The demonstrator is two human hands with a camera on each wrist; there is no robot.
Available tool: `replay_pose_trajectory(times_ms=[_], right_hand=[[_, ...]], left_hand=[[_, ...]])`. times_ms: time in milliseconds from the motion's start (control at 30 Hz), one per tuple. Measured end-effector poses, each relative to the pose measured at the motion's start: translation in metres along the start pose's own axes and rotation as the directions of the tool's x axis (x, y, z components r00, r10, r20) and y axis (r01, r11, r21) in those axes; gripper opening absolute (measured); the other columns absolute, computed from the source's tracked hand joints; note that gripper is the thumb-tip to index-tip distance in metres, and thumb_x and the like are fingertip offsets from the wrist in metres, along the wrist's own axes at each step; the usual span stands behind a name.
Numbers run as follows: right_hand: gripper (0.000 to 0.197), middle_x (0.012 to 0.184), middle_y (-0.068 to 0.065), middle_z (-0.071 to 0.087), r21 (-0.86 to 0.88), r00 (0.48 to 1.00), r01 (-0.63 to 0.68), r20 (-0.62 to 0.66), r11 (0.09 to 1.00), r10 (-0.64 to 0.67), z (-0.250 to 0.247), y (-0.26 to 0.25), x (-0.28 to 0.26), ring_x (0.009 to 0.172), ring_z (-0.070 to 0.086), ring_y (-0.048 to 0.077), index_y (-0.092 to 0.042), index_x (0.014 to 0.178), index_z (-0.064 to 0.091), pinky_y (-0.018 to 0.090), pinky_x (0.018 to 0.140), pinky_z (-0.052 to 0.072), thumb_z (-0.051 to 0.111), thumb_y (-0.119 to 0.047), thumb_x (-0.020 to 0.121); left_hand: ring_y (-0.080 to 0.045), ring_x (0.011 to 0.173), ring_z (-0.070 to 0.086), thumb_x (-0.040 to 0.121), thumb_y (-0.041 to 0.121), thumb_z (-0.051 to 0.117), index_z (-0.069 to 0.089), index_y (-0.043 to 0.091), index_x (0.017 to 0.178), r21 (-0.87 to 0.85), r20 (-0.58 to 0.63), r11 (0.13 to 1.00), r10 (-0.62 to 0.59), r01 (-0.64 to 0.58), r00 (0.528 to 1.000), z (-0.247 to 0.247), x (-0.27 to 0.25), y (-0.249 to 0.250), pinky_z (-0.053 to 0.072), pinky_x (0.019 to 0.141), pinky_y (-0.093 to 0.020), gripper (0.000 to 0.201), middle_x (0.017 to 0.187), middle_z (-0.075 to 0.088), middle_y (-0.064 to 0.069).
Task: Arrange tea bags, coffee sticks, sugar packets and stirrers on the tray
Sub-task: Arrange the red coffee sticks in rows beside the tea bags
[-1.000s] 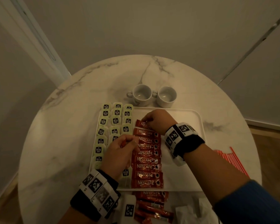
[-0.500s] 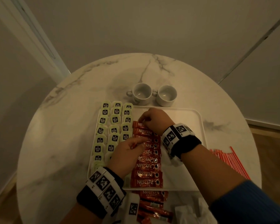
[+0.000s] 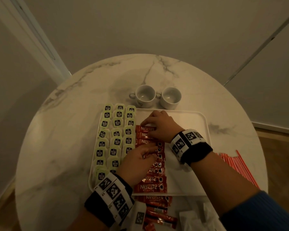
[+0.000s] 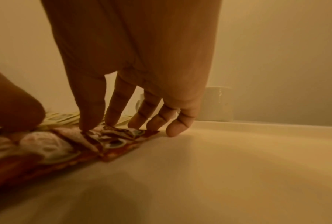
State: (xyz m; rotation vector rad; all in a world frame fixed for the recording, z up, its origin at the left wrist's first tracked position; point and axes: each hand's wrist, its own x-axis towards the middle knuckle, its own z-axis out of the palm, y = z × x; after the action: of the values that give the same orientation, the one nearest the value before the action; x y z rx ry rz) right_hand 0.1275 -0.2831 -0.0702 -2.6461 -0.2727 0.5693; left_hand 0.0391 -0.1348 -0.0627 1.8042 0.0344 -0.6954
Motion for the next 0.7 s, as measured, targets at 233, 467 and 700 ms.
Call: replay_pose_trajectory(times_ms=[233,467,700], right_hand=[[0.036,0.118,-0.003,0.050,-0.014,1.000,-0.002,-0.003,1.000,0.002,0.000,-0.003,0.002,0.113,0.040,0.020,-0.036,0.119,0.063,0.043,0.099,0.039,0.064,-0.026,0.085],[0.031,0.114,-0.004,0.054,0.095,0.999,-0.018,-0.035,0.995,0.021,-0.002,0.000,0.002,0.111,0.045,0.019,-0.032,0.116,0.065,0.042,0.099,0.041,0.065,-0.028,0.085],[0.011,0.090,-0.006,0.067,0.653,0.968,0.036,-0.210,0.756,0.136,-0.031,-0.012,-0.031,0.078,0.059,-0.001,-0.018,0.096,0.069,0.011,0.066,0.043,0.063,-0.026,0.091]], left_hand=[[0.002,0.115,0.051,0.092,0.017,0.058,0.063,0.025,0.123,0.043,-0.008,0.999,-0.002,0.003,1.000,0.001,0.002,0.000,0.039,0.106,-0.025,0.032,0.121,0.053,0.023],[0.000,0.107,0.058,0.092,0.015,0.057,0.067,0.030,0.113,-0.022,-0.053,1.000,0.014,-0.016,0.999,0.000,0.000,0.000,0.046,0.101,-0.030,0.028,0.116,0.060,0.022],[-0.020,0.085,0.069,0.095,0.029,0.047,0.069,0.017,0.112,-0.623,-0.141,0.777,0.010,-0.096,0.990,-0.019,0.001,0.026,0.053,0.071,-0.035,0.030,0.099,0.070,-0.010]])
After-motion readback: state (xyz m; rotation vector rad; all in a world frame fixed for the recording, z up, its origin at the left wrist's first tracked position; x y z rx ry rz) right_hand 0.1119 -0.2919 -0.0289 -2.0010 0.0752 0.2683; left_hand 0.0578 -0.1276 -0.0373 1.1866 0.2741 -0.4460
